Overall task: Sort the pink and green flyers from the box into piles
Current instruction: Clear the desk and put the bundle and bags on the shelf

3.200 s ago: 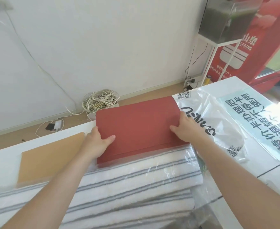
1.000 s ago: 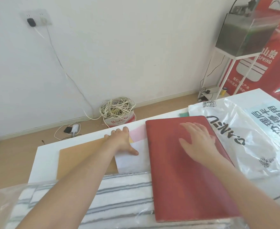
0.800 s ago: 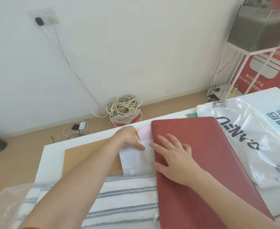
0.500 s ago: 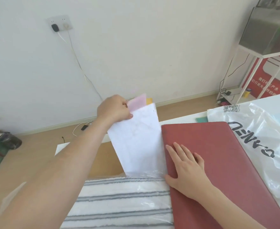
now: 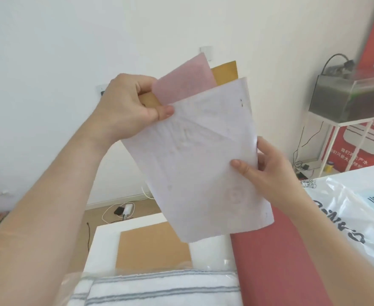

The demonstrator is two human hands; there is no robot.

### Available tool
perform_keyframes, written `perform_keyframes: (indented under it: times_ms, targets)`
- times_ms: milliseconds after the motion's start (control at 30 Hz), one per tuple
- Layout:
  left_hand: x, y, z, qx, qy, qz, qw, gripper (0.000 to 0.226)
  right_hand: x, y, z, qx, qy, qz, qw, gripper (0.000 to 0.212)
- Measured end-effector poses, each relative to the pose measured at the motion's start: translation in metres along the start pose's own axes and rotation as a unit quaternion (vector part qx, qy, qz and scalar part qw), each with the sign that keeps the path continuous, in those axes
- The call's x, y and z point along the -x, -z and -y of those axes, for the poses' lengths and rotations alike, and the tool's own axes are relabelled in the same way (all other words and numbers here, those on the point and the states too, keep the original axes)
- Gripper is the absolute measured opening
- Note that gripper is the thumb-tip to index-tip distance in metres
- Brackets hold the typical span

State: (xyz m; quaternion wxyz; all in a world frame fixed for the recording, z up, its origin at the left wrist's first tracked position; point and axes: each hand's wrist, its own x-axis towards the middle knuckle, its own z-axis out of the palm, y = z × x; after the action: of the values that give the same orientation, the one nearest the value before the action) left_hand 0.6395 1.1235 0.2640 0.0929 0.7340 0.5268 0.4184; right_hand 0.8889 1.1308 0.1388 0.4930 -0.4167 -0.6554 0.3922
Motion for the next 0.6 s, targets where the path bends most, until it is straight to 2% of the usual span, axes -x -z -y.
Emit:
perform_keyframes:
  times_ms: [67, 200, 267, 333, 433, 500, 567, 600]
  targets:
    - [-0.006, -0.016, 0.0, 0.041, 0.004, 0.012, 0.999, 0.008, 0.02, 0.017, 0.007, -0.039, -0.006, -0.006, 0.999, 0.023]
    - [-0.009, -0.1, 0.024, 0.075, 0.091, 0.062, 0.991, 0.015, 0.059, 0.053, -0.032, -0.077, -0.091, -0.065, 0.991, 0.024]
    - [0.01, -0.147, 0.042, 0.126, 0.169, 0.123, 0.97, 0.019, 0.077, 0.07, -0.066, -0.081, -0.15, -0.074, 0.983, 0.025]
    - [0.026, -0.18, 0.055, 0.152, 0.234, 0.191, 0.941, 0.018, 0.092, 0.084, -0.097, -0.062, -0.196, -0.05, 0.977, 0.027]
    - [0.028, -0.202, 0.059, 0.144, 0.237, 0.288, 0.917, 0.022, 0.104, 0.096, -0.13, -0.055, -0.232, -0.003, 0.971, 0.034]
    - [0.023, -0.208, 0.055, 0.144, 0.231, 0.321, 0.907, 0.022, 0.101, 0.1, -0.141, -0.043, -0.24, 0.004, 0.97, 0.03]
    - [0.019, -0.211, 0.054, 0.13, 0.228, 0.309, 0.914, 0.021, 0.089, 0.104, -0.143, -0.034, -0.244, -0.015, 0.969, 0.014]
    - [0.017, -0.21, 0.054, 0.131, 0.221, 0.277, 0.926, 0.022, 0.082, 0.106, -0.141, -0.011, -0.236, -0.035, 0.971, 0.012]
